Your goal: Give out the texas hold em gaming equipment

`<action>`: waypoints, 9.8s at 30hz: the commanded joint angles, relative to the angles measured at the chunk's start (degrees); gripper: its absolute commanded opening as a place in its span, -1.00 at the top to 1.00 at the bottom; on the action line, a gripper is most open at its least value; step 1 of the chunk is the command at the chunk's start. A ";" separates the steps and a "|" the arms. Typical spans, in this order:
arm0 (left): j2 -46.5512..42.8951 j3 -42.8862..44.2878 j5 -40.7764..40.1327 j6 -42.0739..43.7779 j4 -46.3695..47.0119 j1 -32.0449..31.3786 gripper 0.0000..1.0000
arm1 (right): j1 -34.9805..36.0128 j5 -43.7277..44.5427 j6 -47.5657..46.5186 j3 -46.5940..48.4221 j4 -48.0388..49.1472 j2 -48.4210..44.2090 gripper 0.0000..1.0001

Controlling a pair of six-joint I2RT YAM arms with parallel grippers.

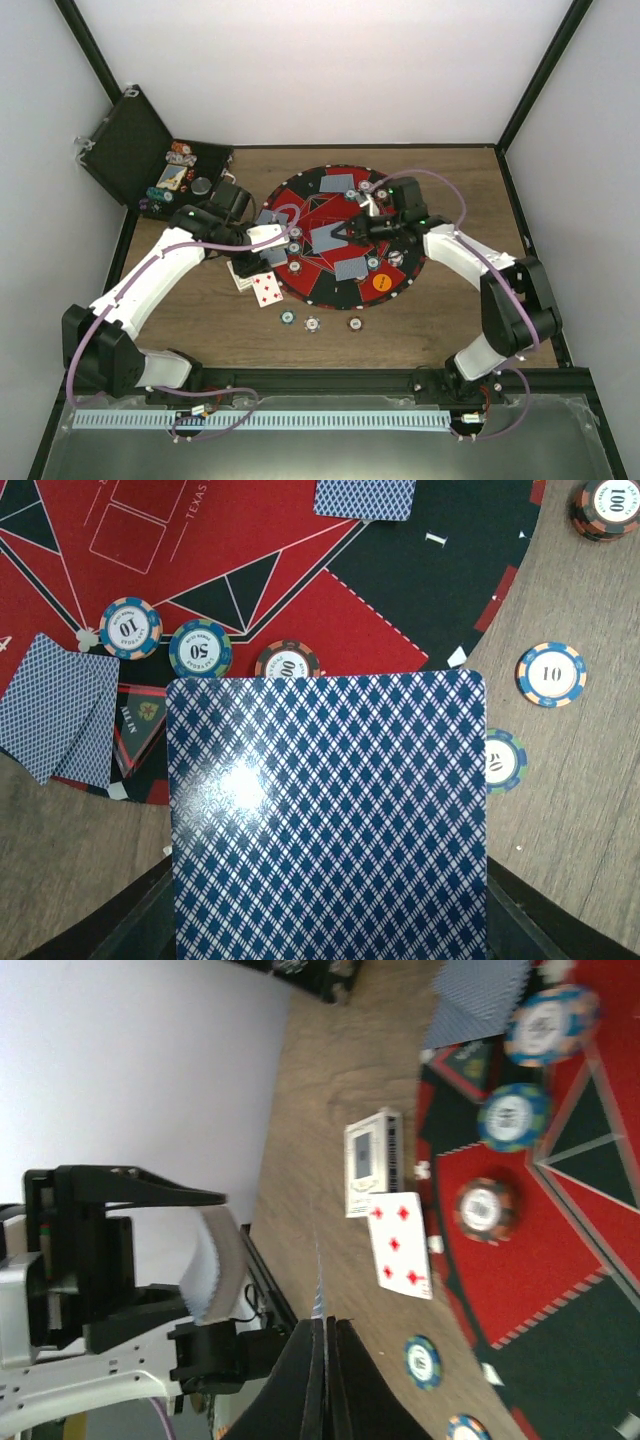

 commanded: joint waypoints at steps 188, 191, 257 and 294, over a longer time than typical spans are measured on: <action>-5.55 1.97 0.44 0.63 -9.26 4.65 0.92 | 20.23 71.64 -71.51 13.31 12.76 26.88 0.12; -5.54 2.34 0.38 0.61 -9.35 4.59 0.92 | 20.23 70.31 -69.45 12.83 11.04 24.29 -0.11; -5.20 0.44 4.27 -0.60 -3.68 3.08 0.92 | 19.36 -1.84 10.49 17.29 13.13 18.84 -0.64; -5.37 1.98 4.30 -0.77 -4.71 3.02 0.92 | 11.75 -4.26 0.30 11.93 2.41 10.12 0.58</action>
